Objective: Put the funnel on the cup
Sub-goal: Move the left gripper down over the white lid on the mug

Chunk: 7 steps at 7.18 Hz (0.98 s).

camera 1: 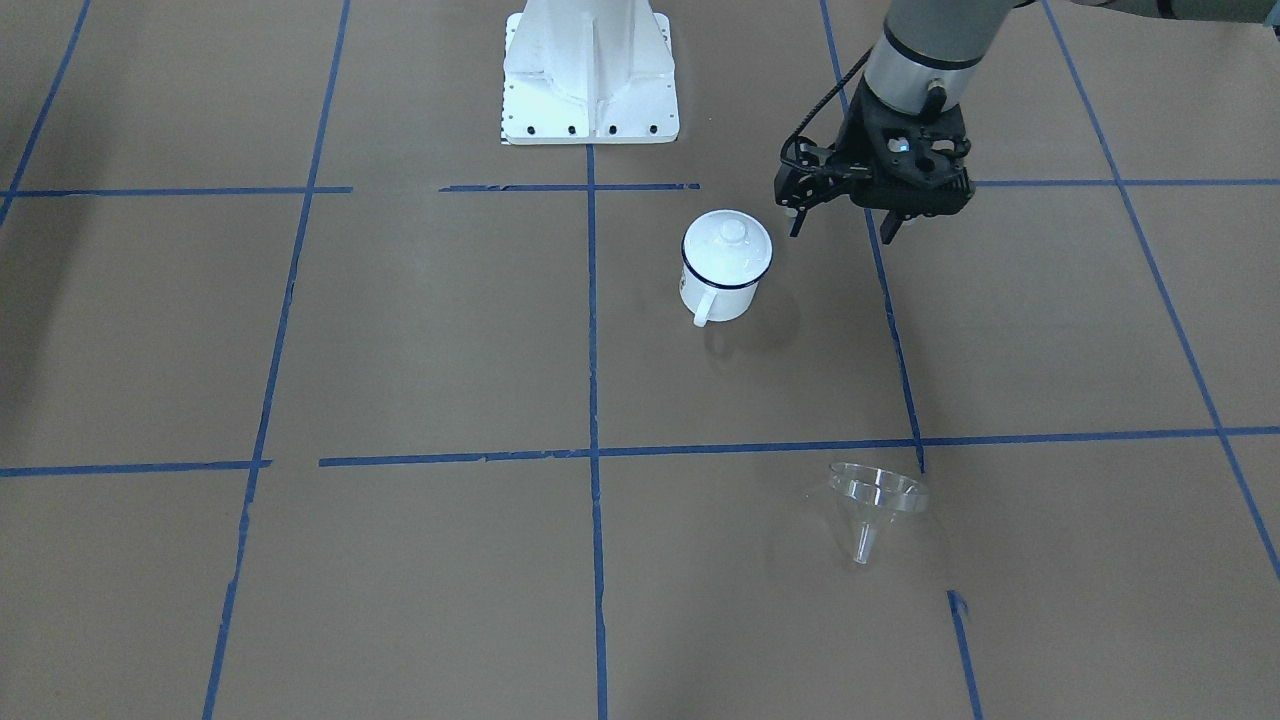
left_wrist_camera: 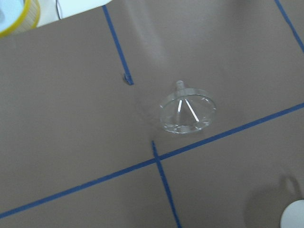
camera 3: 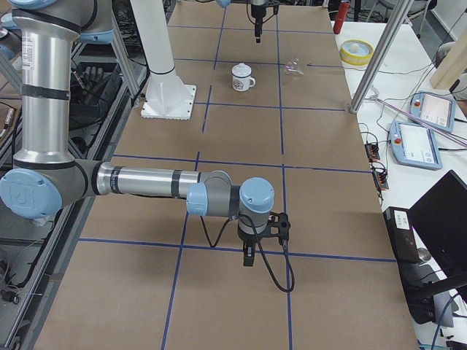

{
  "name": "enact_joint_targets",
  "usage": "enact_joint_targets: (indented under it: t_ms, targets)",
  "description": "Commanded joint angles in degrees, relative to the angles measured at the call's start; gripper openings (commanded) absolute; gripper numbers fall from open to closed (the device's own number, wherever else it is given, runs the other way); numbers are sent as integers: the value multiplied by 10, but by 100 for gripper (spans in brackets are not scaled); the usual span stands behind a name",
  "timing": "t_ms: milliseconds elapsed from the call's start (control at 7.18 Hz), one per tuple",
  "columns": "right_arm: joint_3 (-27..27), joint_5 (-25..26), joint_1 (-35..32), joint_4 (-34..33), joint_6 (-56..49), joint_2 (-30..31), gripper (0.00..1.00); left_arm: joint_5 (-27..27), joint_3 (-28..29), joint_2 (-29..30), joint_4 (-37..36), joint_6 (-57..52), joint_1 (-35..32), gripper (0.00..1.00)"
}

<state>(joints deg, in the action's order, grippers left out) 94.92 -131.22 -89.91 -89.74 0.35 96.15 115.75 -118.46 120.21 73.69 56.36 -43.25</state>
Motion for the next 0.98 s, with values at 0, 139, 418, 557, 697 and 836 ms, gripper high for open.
enact_joint_targets:
  t_ms: [0, 139, 418, 557, 697, 836]
  targets:
    - [0, 0, 0, 0, 0, 0, 100, -59, 2, 6, 0, 107, 87, 100]
    - [0, 0, 0, 0, 0, 0, 100, -69, 9, 7, 0, 124, 104, 100]
    - [0, 0, 0, 0, 0, 0, 100, -69, 44, 9, 12, 125, 125, 96]
    - [0, 0, 0, 0, 0, 0, 100, -69, 44, 8, 20, 125, 127, 93]
    - [0, 0, 0, 0, 0, 0, 100, -68, 50, 9, 24, 125, 127, 87]
    - [0, 0, 0, 0, 0, 0, 100, -67, 53, 8, 36, 126, 127, 81]
